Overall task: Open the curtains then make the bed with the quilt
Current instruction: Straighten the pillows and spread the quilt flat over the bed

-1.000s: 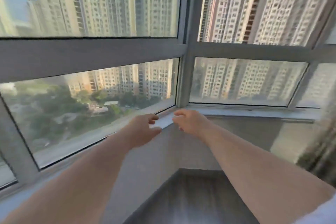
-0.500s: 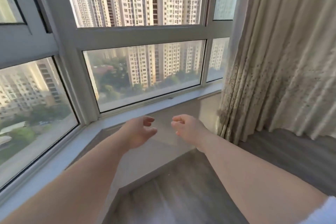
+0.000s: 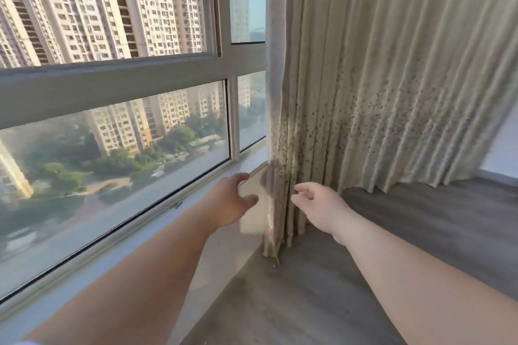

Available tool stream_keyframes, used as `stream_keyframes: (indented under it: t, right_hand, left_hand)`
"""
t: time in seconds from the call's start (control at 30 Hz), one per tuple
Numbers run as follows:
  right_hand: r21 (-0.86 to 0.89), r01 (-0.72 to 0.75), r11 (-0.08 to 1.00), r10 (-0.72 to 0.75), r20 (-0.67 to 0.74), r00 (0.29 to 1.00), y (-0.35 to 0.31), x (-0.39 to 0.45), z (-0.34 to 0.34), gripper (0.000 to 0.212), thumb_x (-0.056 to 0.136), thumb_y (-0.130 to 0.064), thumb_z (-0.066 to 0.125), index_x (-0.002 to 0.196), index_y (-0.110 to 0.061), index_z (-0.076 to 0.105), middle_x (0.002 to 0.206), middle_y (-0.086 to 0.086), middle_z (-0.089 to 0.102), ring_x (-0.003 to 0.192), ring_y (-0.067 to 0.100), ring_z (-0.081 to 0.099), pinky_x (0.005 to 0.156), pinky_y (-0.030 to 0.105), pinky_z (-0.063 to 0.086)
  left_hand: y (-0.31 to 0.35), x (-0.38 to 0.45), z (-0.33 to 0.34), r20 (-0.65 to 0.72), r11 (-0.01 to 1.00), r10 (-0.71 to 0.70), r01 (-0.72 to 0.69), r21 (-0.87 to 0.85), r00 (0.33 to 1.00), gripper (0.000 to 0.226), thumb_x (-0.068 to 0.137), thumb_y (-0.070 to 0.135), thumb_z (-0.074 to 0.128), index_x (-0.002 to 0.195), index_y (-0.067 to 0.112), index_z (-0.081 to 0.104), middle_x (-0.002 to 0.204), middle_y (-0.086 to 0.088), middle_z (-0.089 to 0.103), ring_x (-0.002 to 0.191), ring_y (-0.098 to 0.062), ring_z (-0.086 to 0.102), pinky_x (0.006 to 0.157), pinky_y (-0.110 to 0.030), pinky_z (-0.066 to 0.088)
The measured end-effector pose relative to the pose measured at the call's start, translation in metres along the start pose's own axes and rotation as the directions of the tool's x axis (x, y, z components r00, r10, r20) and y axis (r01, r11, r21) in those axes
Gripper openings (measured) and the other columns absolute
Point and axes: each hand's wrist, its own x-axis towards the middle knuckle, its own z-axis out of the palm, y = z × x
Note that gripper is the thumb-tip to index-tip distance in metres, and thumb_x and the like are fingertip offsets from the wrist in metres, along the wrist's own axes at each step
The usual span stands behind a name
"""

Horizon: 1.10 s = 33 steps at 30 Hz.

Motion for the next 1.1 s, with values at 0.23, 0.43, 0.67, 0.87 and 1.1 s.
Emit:
stream_keyframes:
  t: [0.23, 0.43, 0.67, 0.87, 1.1]
  right_hand:
    - [0.049, -0.008, 0.999, 0.015, -0.132, 0.991, 0.055, 0.117, -0.070, 0.059, 0.087, -0.047, 0.055, 0.140, -0.032, 0.036, 0.143, -0.002, 0.043, 0.125, 0.018, 0.044, 0.093, 0.031, 0.037]
    - [0.088, 0.023, 0.996, -0.004, -0.205, 0.979, 0.071, 0.246, -0.150, 0.069, 0.083, -0.052, 0.058, 0.142, -0.032, 0.030, 0.147, 0.000, 0.038, 0.127, 0.021, 0.043, 0.089, 0.033, 0.036]
    - [0.069, 0.080, 0.994, -0.061, -0.241, 0.969, 0.051, 0.371, -0.164, 0.094, 0.072, -0.063, 0.063, 0.146, -0.039, 0.011, 0.153, -0.001, 0.026, 0.133, 0.023, 0.037, 0.105, 0.045, 0.036]
    - [0.102, 0.126, 0.987, -0.089, -0.307, 0.947, 0.030, 0.475, -0.165, 0.107, 0.067, -0.062, 0.069, 0.144, -0.046, -0.003, 0.158, -0.006, 0.009, 0.142, 0.021, 0.020, 0.110, 0.047, 0.027]
    - [0.096, 0.136, 0.986, -0.088, -0.395, 0.915, 0.005, 0.571, -0.189, 0.113, 0.063, -0.065, 0.071, 0.141, -0.051, -0.010, 0.157, -0.014, 0.001, 0.143, 0.016, 0.013, 0.110, 0.042, 0.022]
  left_hand:
    - [0.048, 0.141, 0.037, 0.016, 0.995, 0.095, -0.094, -0.041, 0.995, 0.077, 0.084, 0.042, 0.062, 0.147, 0.031, 0.019, 0.152, -0.002, 0.030, 0.135, -0.023, 0.036, 0.104, -0.035, 0.035]
    - [0.095, 0.273, 0.048, -0.102, 0.982, 0.112, -0.126, -0.144, 0.988, 0.076, 0.084, 0.042, 0.062, 0.146, 0.035, 0.018, 0.153, 0.001, 0.029, 0.133, -0.022, 0.038, 0.098, -0.037, 0.040]
    - [0.118, 0.408, 0.026, -0.332, 0.979, 0.071, -0.130, -0.158, 0.941, 0.102, 0.073, 0.049, 0.072, 0.148, 0.034, 0.004, 0.157, -0.002, 0.013, 0.138, -0.027, 0.028, 0.101, -0.040, 0.038]
    - [0.139, 0.547, -0.005, -0.455, 0.971, 0.066, -0.162, -0.175, 0.888, 0.124, 0.059, 0.061, 0.076, 0.147, 0.032, -0.007, 0.157, -0.005, 0.006, 0.142, -0.034, 0.016, 0.107, -0.060, 0.030]
    - [0.165, 0.671, -0.009, -0.394, 0.864, 0.254, -0.391, -0.318, 0.883, 0.123, 0.048, 0.056, 0.085, 0.144, 0.031, 0.012, 0.151, -0.006, 0.025, 0.136, -0.028, 0.031, 0.106, -0.054, 0.036]
